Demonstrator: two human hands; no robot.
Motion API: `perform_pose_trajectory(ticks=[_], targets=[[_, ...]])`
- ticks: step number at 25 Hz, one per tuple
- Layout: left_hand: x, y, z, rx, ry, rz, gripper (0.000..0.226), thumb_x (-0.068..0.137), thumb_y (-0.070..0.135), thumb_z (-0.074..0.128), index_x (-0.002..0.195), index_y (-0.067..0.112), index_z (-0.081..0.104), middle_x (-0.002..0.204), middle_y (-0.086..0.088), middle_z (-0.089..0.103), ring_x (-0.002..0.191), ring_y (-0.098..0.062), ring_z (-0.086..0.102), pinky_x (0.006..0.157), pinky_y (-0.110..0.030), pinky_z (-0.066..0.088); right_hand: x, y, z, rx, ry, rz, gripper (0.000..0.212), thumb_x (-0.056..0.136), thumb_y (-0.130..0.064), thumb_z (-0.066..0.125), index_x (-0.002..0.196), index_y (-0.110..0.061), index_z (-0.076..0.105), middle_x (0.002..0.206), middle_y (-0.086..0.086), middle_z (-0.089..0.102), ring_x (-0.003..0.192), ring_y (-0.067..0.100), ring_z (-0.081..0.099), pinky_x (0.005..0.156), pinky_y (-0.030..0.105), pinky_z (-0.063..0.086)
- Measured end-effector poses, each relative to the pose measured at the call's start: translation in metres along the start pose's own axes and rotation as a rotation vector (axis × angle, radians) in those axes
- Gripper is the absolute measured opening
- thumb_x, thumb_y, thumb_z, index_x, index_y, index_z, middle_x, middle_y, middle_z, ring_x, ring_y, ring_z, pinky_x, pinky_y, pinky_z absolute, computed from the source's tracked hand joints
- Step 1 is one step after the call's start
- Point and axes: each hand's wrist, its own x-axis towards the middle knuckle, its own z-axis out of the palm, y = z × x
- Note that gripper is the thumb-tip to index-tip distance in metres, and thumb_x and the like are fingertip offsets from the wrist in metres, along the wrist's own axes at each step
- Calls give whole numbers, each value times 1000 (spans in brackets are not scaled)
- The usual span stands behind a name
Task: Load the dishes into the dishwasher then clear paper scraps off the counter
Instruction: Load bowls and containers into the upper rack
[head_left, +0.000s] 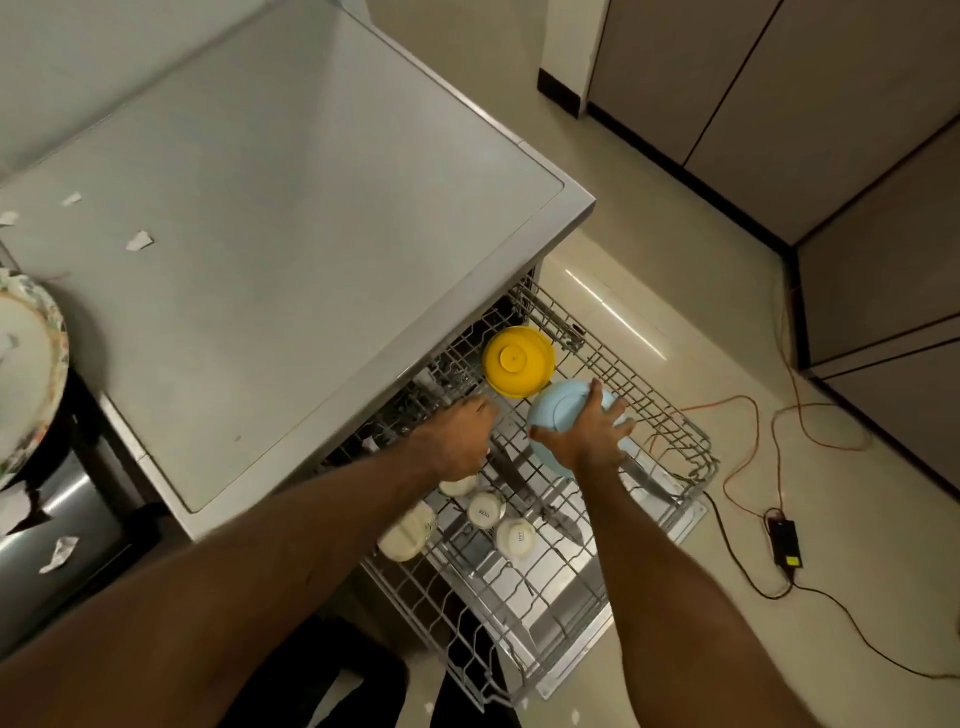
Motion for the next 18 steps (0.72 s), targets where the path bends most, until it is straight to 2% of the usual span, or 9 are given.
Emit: perform_pose_trajectory(ticks=[4,9,15,18], targets=[[8,1,6,49,20,7,52,98,23,63,144,11,42,145,-10,45,127,-25,50,106,-41,48,5,-6,17,40,72,49,137,62,-72,88,163,-38,2,170,11,-1,153,53,1,105,82,33],[5,4,12,133,17,39,59,96,24,66,147,10,40,147,-11,44,131,-26,48,110,-42,44,5,-1,26,141,63,97,139,63,-74,87,164,-37,-2,170,13,-3,154,53,-2,108,84,27],[-8,9,0,178,88,87,60,97,22,63,149,9,36,151,-15,40,133,-28,47,110,-43,45,-9,7,10,159,45,31,136,69,-60,91,167,-29,2,172,17,-2,157,47,1,110,80,29],[-19,8,-13,183,112,95,63,94,21,65,149,11,36,154,-16,36,136,-32,45,111,-47,44,-26,3,-1,45,68,-19,132,73,-66,85,167,-23,3,172,21,5,158,45,6,118,73,26]])
